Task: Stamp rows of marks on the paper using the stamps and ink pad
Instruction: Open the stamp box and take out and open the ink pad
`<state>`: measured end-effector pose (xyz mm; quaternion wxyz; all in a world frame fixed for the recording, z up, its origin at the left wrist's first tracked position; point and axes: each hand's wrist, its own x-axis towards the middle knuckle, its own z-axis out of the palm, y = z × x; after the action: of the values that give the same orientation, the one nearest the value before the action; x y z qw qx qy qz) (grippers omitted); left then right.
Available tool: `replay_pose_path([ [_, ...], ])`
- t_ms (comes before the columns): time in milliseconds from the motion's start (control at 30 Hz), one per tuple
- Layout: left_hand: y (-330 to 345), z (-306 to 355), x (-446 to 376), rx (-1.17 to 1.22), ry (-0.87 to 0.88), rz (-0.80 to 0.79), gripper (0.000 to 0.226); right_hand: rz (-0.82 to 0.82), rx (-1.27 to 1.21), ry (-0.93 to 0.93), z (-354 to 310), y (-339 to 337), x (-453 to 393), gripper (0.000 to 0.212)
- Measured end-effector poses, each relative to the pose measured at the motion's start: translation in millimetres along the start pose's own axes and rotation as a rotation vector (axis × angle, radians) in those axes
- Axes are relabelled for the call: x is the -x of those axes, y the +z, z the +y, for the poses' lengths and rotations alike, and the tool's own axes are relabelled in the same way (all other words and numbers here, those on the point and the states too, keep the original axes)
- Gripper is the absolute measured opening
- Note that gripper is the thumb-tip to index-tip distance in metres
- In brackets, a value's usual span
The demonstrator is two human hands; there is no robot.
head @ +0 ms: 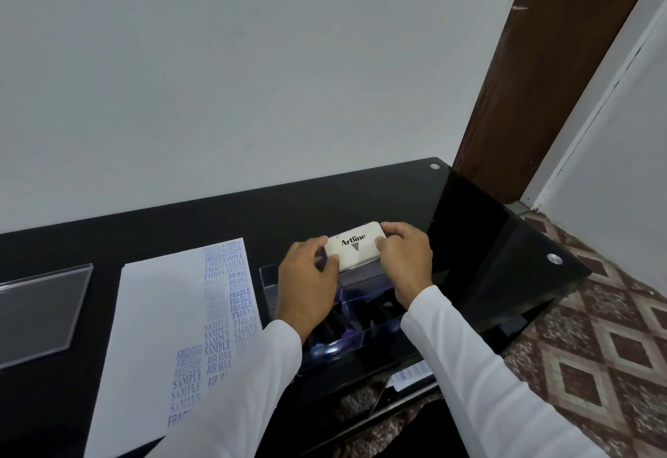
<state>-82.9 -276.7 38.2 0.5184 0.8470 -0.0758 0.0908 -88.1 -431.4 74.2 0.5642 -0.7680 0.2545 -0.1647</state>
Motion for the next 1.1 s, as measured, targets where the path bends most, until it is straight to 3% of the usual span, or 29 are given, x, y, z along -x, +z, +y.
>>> replay_pose_path([
  [167,-32,-3,2,0.333,-0.287,0.089,0.038,-0.083,-0.07,0.003,-10,29,17,0.032],
  [300,-73,-17,8,0.432,-0.362,0.187,0.032,-0.21,-0.099,-0.019,-17,63,39,0.046],
  [533,-156,-54,33,0.379,-0.425,0.301,0.015,-0.501,-0.093,-0.046,-36,126,96,0.037],
  [767,-230,-98,61,0.292,-0.506,0.453,0.036,-0.715,-0.034,-0.052,-44,188,155,0.034],
  [1100,-309,-154,111,0.11,-0.547,0.62,0.025,-0.957,0.079,-0.173,-43,255,225,0.04],
])
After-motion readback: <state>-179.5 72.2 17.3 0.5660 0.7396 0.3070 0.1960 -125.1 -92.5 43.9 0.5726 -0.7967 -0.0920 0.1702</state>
